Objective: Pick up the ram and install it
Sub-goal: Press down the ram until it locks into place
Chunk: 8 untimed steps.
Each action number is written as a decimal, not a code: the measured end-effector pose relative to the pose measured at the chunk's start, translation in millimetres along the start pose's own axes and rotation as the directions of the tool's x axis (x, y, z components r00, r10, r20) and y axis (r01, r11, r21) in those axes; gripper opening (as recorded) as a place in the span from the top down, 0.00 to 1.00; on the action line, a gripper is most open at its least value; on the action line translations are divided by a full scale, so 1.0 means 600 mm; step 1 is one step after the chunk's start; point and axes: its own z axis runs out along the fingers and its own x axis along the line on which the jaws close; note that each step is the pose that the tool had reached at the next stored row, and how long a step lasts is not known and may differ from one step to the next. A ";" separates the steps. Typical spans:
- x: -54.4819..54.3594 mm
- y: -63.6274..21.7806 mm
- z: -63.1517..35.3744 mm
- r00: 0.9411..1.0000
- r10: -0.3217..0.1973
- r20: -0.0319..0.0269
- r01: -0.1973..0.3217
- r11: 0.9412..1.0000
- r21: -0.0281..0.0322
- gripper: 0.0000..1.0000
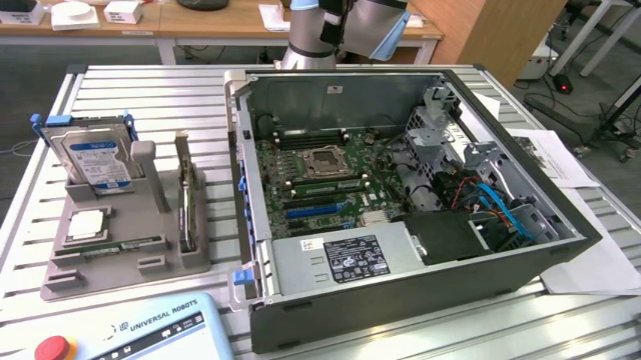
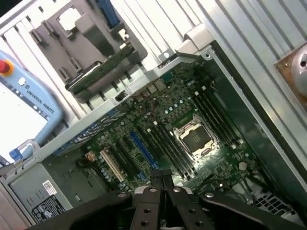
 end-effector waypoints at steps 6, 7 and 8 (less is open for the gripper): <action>0.000 0.000 0.000 0.996 0.094 0.003 -0.094 0.996 -0.005 0.89; 0.000 0.000 0.000 0.994 0.109 0.004 -0.109 0.994 -0.006 0.89; 0.000 0.000 0.000 0.992 0.124 0.004 -0.124 0.992 -0.006 0.89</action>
